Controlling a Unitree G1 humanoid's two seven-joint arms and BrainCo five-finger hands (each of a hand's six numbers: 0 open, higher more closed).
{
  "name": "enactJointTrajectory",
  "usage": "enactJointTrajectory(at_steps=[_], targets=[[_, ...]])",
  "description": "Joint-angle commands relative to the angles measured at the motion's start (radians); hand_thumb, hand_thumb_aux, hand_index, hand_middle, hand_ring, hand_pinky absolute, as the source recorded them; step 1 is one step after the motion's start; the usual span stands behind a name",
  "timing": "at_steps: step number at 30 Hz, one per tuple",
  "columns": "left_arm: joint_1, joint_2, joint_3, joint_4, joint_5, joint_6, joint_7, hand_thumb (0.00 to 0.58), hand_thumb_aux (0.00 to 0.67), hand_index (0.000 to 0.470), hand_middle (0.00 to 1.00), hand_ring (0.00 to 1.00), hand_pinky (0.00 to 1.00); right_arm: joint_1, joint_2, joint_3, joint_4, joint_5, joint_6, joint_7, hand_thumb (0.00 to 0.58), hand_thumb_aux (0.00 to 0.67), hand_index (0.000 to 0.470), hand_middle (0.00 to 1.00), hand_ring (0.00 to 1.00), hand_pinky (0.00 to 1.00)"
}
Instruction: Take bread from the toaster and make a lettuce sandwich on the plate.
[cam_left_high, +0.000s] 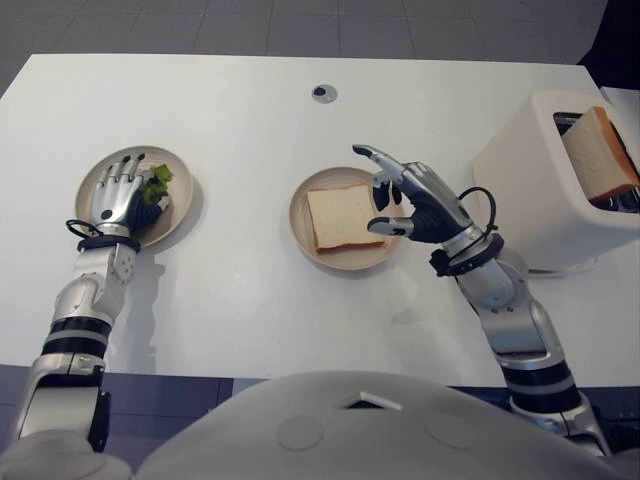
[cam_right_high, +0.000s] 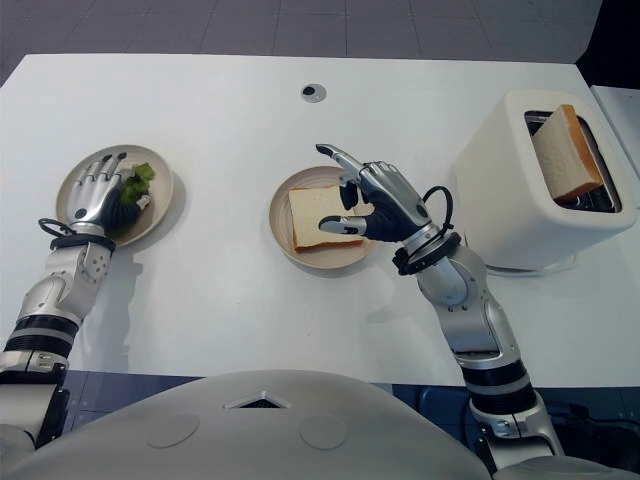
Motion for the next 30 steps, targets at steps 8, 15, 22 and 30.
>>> enactJointTrajectory(at_steps=[8,15,22,30], targets=[[0.052,-0.024,0.011,-0.244,-0.115,-0.036,0.023,0.58,0.67,0.47,0.0,0.0,0.0,-0.002,0.019,-0.01,0.02,0.007,-0.009,-0.005,0.0,0.0,0.0,0.67,0.67,0.67],[-0.014,-0.206,-0.112,-0.347,-0.283,-0.245,-0.022,0.58,0.67,0.47,0.0,0.0,0.0,-0.024,0.045,-0.067,0.018,0.028,-0.003,-0.047,0.0,0.0,0.0,0.67,0.67,0.67],[-0.223,-0.41,-0.36,0.006,-0.192,-0.395,0.009,0.58,0.67,0.47,0.0,0.0,0.0,-0.015,0.042,-0.179,0.01,0.076,-0.011,-0.077,0.0,0.0,0.0,0.67,0.67,0.67],[-0.322,-0.559,-0.488,0.164,-0.148,-0.477,0.083,0.58,0.67,0.47,0.0,0.0,0.0,0.009,0.03,-0.293,0.039,0.108,-0.022,-0.095,0.0,0.0,0.0,0.67,0.67,0.67]])
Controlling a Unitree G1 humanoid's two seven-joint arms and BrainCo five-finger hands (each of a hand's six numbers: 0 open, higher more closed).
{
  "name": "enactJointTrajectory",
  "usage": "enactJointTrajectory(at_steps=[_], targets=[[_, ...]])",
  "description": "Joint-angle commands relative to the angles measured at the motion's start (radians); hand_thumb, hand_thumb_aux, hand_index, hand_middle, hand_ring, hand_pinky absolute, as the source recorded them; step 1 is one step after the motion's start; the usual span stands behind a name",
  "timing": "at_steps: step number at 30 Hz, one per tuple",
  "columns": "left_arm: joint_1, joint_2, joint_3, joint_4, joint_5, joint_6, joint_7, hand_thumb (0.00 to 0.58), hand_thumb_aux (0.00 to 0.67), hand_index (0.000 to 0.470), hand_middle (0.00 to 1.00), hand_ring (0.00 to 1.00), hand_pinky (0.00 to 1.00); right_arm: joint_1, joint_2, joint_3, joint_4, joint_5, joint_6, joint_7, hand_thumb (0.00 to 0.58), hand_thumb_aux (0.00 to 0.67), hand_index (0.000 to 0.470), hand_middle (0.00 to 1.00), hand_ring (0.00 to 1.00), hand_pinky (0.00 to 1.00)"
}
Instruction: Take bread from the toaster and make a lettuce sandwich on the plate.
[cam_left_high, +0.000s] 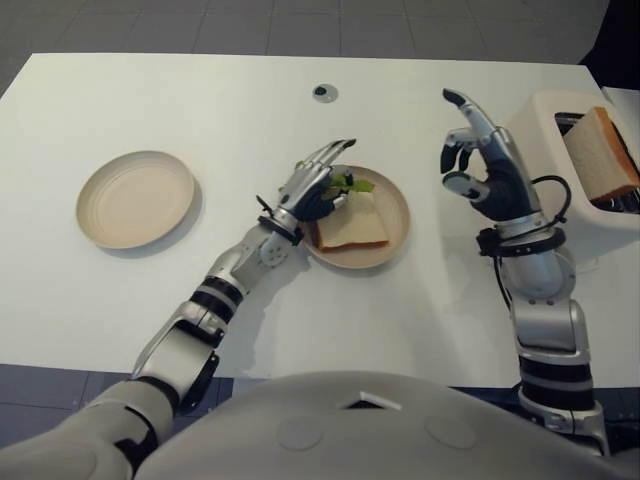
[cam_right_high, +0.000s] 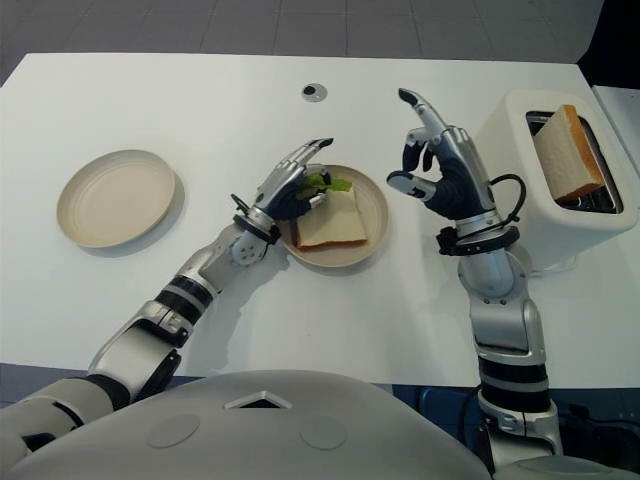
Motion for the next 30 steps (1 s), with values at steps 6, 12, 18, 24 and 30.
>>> enactJointTrajectory(at_steps=[6,12,18,24,30], targets=[[0.04,-0.006,-0.054,-0.102,0.01,-0.027,-0.033,0.58,0.67,0.47,0.0,0.0,0.0,0.009,-0.014,-0.033,0.051,0.001,-0.019,-0.014,0.0,0.0,0.0,0.67,0.67,0.67],[0.074,0.039,-0.1,-0.119,0.058,0.018,-0.115,0.58,0.67,0.47,0.0,0.0,0.0,-0.022,-0.049,-0.113,0.024,0.014,-0.005,-0.021,0.0,0.0,0.0,0.66,0.66,0.66],[0.065,0.065,-0.125,-0.039,0.102,0.086,-0.131,0.454,0.357,0.251,0.0,0.0,0.0,-0.036,-0.112,-0.286,-0.02,0.055,0.045,-0.016,0.0,0.0,0.0,0.37,0.37,0.37],[0.133,0.097,-0.085,-0.197,0.046,0.068,-0.146,0.0,0.0,0.0,0.0,0.0,0.0,-0.016,-0.31,-0.528,0.244,-0.117,0.128,-0.122,0.0,0.0,0.0,0.0,0.0,0.0],[0.22,0.124,-0.016,-0.39,-0.004,0.087,-0.163,0.0,0.0,0.0,0.0,0.0,0.0,0.083,-0.339,-0.421,0.453,-0.208,0.095,-0.175,0.0,0.0,0.0,0.0,0.0,0.0]])
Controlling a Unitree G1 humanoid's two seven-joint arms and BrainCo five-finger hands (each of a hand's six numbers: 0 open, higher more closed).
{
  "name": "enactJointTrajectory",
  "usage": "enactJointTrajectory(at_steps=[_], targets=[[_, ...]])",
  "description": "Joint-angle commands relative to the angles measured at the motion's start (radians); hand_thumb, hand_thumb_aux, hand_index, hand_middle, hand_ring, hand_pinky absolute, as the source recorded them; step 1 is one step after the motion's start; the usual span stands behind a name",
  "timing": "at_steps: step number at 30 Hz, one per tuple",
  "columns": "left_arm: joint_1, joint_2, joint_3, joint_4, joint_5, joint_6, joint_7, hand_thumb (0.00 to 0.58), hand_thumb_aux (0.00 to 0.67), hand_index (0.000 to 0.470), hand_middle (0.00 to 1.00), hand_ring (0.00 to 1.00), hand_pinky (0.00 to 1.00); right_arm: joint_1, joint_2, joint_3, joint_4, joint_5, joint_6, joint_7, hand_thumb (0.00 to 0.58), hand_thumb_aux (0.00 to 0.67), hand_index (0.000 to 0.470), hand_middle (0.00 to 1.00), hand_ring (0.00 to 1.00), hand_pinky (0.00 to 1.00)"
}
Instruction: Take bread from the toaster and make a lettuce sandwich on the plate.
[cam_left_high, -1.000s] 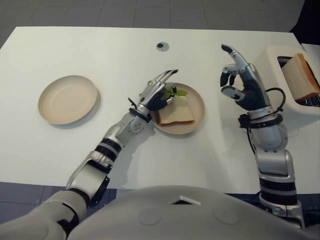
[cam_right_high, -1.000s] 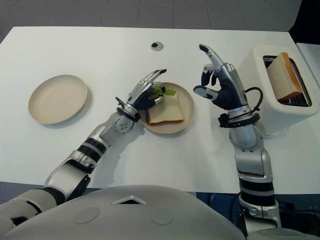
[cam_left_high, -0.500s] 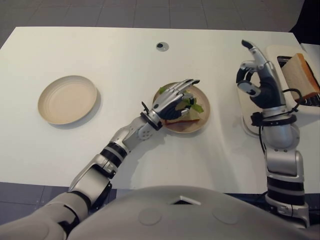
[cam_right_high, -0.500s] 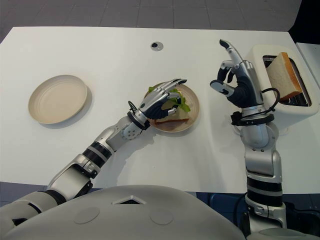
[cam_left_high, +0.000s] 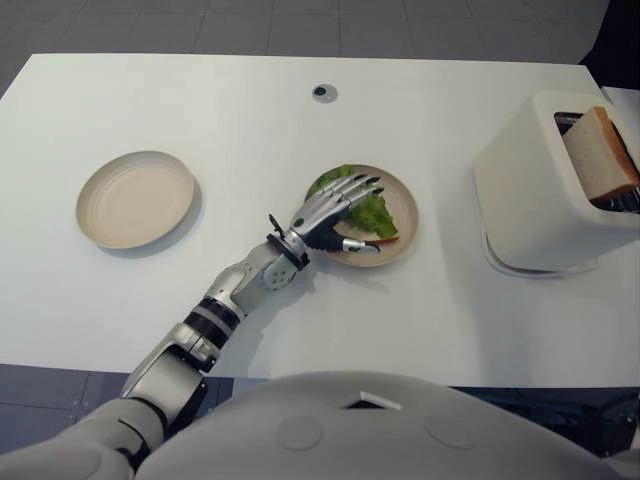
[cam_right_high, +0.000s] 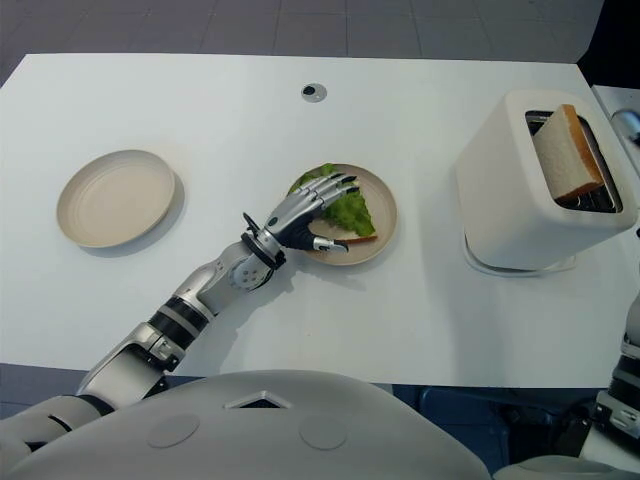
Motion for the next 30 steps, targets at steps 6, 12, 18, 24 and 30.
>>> enactJointTrajectory(at_steps=[6,12,18,24,30], targets=[[0.09,0.045,0.074,-0.103,-0.036,0.028,-0.027,0.0,0.0,0.0,0.0,0.0,0.0,0.132,0.014,0.057,-0.055,0.013,-0.036,0.018,0.0,0.0,0.0,0.0,0.0,0.0],[0.103,0.043,0.104,-0.111,-0.054,0.033,-0.034,0.0,0.0,0.0,0.0,0.0,0.0,0.157,-0.003,0.088,-0.109,0.044,-0.033,0.079,0.0,0.0,0.0,0.0,0.0,0.0],[0.113,0.037,0.122,-0.114,-0.064,0.039,-0.034,0.0,0.0,0.0,0.0,0.0,0.0,0.159,-0.017,0.113,-0.092,0.06,-0.033,0.124,0.58,0.67,0.47,0.0,0.0,0.0],[0.117,0.036,0.134,-0.106,-0.065,0.04,-0.028,0.0,0.0,0.0,0.0,0.0,0.0,0.114,-0.022,0.072,-0.106,0.067,-0.057,0.061,0.58,0.67,0.47,1.0,1.0,1.0],[0.118,0.035,0.188,-0.094,-0.09,0.029,0.018,0.0,0.0,0.0,0.0,0.0,0.0,-0.041,0.02,-0.013,-0.207,0.087,-0.143,-0.158,0.58,0.67,0.47,1.0,1.0,1.0]])
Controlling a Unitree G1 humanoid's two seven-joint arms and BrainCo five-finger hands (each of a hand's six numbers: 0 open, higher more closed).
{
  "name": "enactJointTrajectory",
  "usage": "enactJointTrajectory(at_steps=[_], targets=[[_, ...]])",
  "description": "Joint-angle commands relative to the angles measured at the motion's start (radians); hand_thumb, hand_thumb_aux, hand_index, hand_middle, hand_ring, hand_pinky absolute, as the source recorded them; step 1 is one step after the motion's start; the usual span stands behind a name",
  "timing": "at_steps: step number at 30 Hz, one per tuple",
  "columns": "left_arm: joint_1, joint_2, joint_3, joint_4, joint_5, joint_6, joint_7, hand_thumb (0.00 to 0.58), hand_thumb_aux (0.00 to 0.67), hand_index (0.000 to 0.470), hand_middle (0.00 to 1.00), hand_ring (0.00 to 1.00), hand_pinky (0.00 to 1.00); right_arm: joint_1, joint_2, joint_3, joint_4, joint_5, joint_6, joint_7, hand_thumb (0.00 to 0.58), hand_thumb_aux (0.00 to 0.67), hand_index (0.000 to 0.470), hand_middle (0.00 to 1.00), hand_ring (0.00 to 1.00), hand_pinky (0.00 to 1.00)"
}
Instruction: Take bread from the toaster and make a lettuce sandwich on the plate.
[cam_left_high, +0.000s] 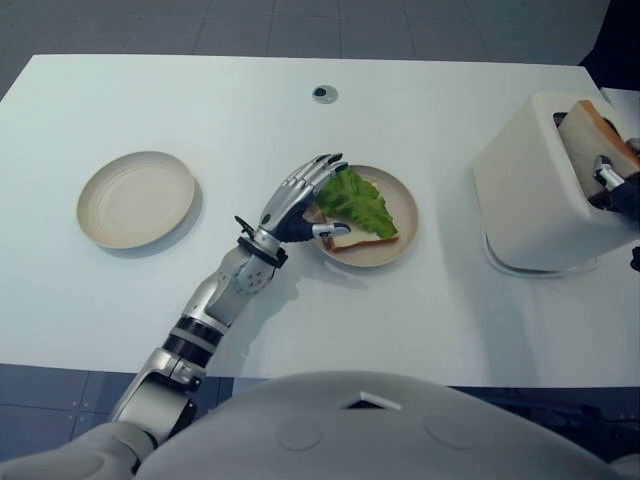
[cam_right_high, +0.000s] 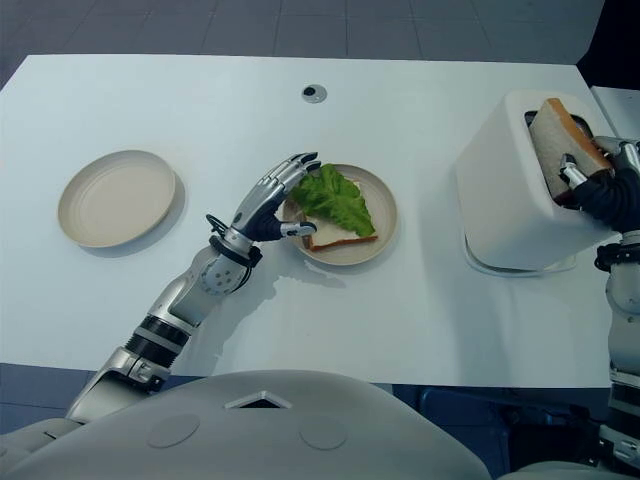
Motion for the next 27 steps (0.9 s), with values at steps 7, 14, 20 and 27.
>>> enactJointTrajectory(at_steps=[7,14,20,27], targets=[[0.015,-0.012,0.109,0.021,-0.07,-0.064,0.125,0.0,0.0,0.0,0.0,0.0,0.0,-0.209,0.141,0.153,-0.227,0.331,-0.147,0.0,0.58,0.67,0.47,1.0,1.0,1.0],[-0.001,-0.015,0.164,0.039,-0.098,-0.113,0.178,0.0,0.0,0.0,0.0,0.0,0.0,-0.278,0.195,0.534,-0.029,0.598,0.061,0.465,0.58,0.67,0.47,1.0,1.0,1.0],[-0.03,0.009,0.148,0.109,-0.07,-0.185,0.182,0.0,0.0,0.0,0.0,0.0,0.0,-0.523,0.234,0.693,0.399,0.598,0.074,0.777,0.58,0.67,0.47,1.0,1.0,1.0],[-0.083,0.078,0.019,0.177,0.085,-0.327,0.161,0.0,0.0,0.0,0.0,0.0,0.0,-0.641,0.221,0.775,0.575,0.52,0.008,0.946,0.58,0.67,0.47,1.0,1.0,1.0]])
